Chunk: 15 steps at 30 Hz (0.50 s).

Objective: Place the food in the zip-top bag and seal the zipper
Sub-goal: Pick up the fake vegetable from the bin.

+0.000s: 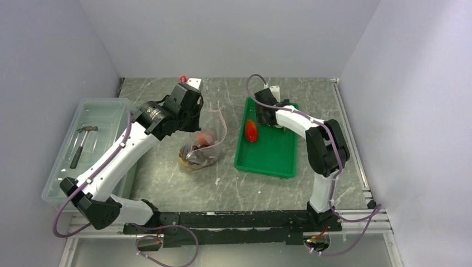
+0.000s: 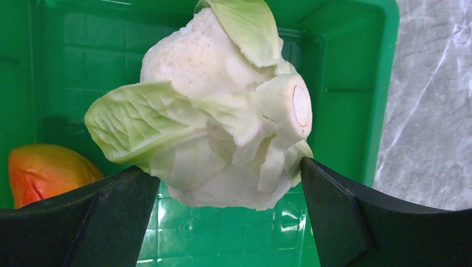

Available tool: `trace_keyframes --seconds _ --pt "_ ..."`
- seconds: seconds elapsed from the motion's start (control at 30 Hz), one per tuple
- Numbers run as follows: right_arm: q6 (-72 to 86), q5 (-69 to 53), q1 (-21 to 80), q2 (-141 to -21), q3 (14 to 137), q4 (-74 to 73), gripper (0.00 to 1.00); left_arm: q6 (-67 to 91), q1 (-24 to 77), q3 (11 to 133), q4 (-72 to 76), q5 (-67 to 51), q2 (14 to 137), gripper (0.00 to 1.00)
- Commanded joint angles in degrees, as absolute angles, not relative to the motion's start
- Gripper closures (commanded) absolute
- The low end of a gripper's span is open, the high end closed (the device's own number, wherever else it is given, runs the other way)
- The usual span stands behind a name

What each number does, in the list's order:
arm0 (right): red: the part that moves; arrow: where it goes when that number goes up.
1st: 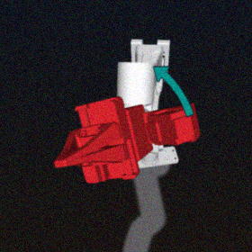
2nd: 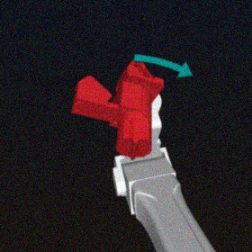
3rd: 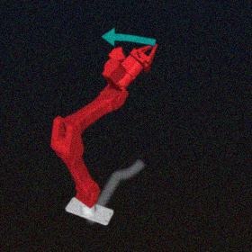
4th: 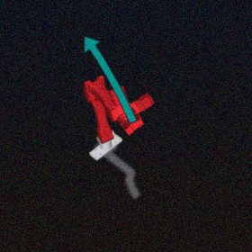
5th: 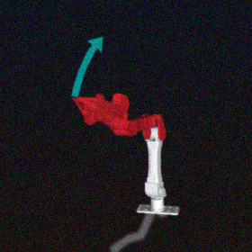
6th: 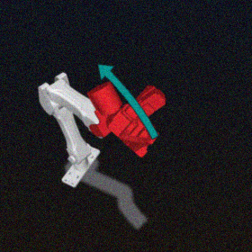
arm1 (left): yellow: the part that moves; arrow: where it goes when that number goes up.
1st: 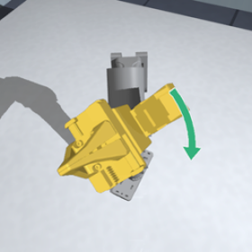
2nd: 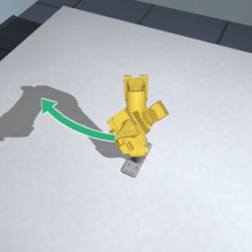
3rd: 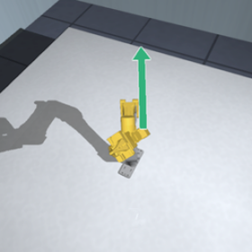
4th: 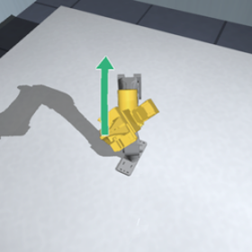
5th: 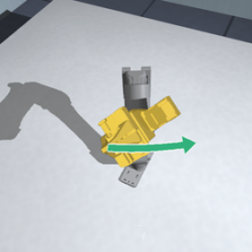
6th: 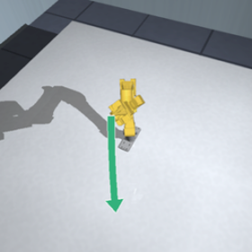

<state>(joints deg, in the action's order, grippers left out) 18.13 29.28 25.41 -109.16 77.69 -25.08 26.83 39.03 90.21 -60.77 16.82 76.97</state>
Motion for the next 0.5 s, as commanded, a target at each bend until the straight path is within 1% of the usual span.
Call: trace_keyframes --seconds 0.0,0.17,0.23,0.3,0.33,0.47 --pt "17.79 35.67 25.83 -109.96 80.45 -21.92 0.0 27.16 38.93 89.65 -60.53 17.55 75.63 0.99" --pt "16.93 37.24 25.81 -112.05 82.29 -21.66 0.01 27.15 38.93 89.5 -60.47 17.45 75.65 0.99" --pt "16.72 37.62 25.84 -112.89 82.67 -21.43 0.03 27.15 38.93 89.47 -60.52 17.6 75.59 0.99" --pt "16.4 37.79 25.82 -113.46 82.77 -21.04 0.07 27.16 38.93 89.35 -60.47 17.5 75.59 0.99" --pt "16.21 37.72 25.84 -113.66 82.91 -21.01 0.1 27.16 38.93 89.38 -60.47 17.49 75.59 0.99" --pt "15.85 37.53 25.84 -113.15 81.98 -19.81 0.34 27.11 38.92 89.56 -60.66 17.7 75.76 0.99"
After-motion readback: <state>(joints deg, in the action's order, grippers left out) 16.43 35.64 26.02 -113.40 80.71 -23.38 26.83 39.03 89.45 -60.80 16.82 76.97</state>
